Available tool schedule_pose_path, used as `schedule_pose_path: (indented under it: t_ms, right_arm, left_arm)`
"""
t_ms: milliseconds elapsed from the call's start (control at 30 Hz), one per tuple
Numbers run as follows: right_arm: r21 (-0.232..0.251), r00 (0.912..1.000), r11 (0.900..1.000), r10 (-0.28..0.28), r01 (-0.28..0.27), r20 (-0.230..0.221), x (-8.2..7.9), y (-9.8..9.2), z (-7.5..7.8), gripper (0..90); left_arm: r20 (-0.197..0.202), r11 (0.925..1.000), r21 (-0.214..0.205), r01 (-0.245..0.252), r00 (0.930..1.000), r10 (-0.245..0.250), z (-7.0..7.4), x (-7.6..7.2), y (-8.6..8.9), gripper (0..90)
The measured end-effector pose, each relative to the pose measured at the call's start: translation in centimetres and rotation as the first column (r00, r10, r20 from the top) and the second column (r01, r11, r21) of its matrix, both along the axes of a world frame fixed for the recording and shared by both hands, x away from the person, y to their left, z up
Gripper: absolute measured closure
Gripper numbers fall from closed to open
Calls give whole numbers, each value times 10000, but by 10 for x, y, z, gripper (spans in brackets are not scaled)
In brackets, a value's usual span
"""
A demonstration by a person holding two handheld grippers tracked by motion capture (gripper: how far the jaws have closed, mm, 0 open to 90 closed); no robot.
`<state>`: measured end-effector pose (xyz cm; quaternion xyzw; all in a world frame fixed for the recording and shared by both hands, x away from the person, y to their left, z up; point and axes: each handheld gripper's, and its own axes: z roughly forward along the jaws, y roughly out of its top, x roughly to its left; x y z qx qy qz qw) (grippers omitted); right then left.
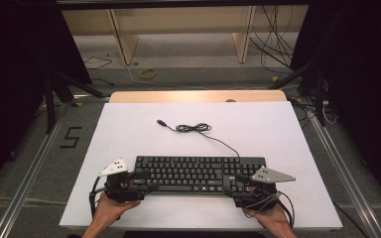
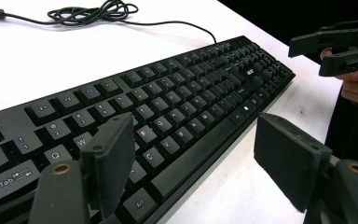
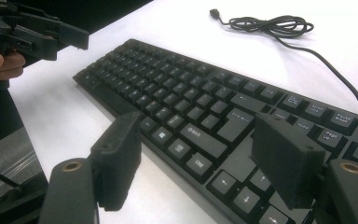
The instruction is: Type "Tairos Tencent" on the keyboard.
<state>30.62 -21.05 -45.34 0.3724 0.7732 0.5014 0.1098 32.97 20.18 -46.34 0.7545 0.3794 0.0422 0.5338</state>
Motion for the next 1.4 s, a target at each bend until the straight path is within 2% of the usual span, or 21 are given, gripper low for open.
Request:
schedule_pose_path:
  t_ms: [633,1067,1200,1400]
  right_arm:
    - [12,10000,10000,11,-11,24,3,4,2,338]
    - [-251,9990,9987,438,-439,-40,20,31,12,372]
    - [-295,9979,9975,636,-639,-123,26,39,14,382]
    - [-504,9953,9941,948,-957,-210,41,61,20,402]
  left_arm:
    - [-22,10000,-30,-66,10000,66,-1,1,0,286]
    - [-169,9987,-89,-495,9986,494,-2,6,7,287]
    - [-231,9981,2,-624,9978,624,-4,7,9,288]
    - [-333,9950,219,-972,9946,979,-6,10,12,291]
